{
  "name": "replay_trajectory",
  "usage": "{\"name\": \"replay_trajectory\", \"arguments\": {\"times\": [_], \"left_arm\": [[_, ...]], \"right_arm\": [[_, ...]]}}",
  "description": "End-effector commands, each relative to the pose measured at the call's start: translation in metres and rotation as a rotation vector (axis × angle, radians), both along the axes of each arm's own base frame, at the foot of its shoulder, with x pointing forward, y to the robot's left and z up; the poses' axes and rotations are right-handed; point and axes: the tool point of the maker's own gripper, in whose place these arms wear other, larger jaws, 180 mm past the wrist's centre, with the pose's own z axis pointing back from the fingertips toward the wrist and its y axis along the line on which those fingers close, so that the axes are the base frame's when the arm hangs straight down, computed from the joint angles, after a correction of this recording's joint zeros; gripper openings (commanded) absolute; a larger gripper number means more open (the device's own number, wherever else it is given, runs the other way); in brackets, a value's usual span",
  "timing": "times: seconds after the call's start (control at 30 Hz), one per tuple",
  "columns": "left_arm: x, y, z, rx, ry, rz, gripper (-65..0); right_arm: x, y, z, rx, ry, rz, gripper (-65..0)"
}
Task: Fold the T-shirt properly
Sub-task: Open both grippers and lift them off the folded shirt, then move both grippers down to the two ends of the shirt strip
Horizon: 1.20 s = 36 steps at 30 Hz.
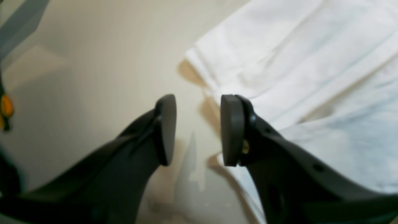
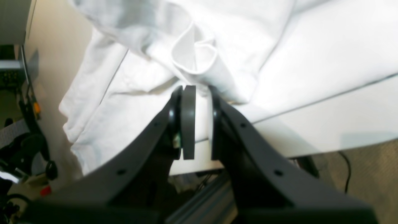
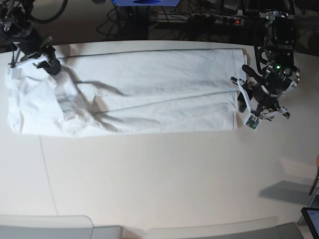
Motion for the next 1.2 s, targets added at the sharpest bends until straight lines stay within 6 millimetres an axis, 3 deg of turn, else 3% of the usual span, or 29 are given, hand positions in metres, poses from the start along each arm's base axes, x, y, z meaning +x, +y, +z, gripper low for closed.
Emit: {"name": "replay_trajectory", "arguments": {"times": [0.0, 0.1, 0.27, 0.37, 0.5, 0.67, 0.77, 0.93, 1.03, 1.17], "left_arm": [[0.004, 0.000, 0.010, 0.001, -0.036, -0.010, -41.1], [-0.001, -0.002, 0.007, -0.008, -0.034, -0.018, -41.1], [-0.029, -0.017, -0.013, -0.074, -0.029, -0.072, -42.3], [-0.049, -0.023, -0.025, -0.104, 0.006, -0.086, -53.1], [-0.067, -0.037, -0.034, -0.179, -0.004, -0.084, -65.0], [-0.069, -0.036, -0.027, -0.256, -0.095, -0.014, -65.0], [-0.067, -0.036, -0.026, -0.278, -0.116, 0.025, -65.0], [-0.060, -0.041, -0.024, -0.300, -0.139, 0.036, -65.0], [-0.056, -0.036, -0.030, -0.243, -0.132, 0.032, -65.0], [-0.059, -0.046, -0.046, -0.124, -0.085, -0.039, -65.0]], "right_arm": [[0.002, -0.001, 0.007, 0.000, -0.024, 0.005, -57.5], [0.002, -0.004, 0.008, -0.008, -0.025, -0.001, -57.5], [-0.004, -0.071, 0.027, -0.130, -0.095, -0.207, -57.6], [0.001, -0.098, 0.044, -0.207, -0.127, -0.221, -57.7], [0.012, -0.105, 0.059, -0.288, -0.177, -0.113, -58.0], [0.022, -0.104, 0.075, -0.379, -0.245, 0.044, -58.5], [0.024, -0.109, 0.078, -0.444, -0.236, 0.090, -64.7], [0.031, -0.105, 0.050, -0.632, -0.107, 0.250, -65.0], [0.037, -0.096, 0.035, -0.764, -0.065, 0.336, -65.0], [0.040, -0.085, 0.022, -0.933, -0.074, 0.364, -65.0]]}}
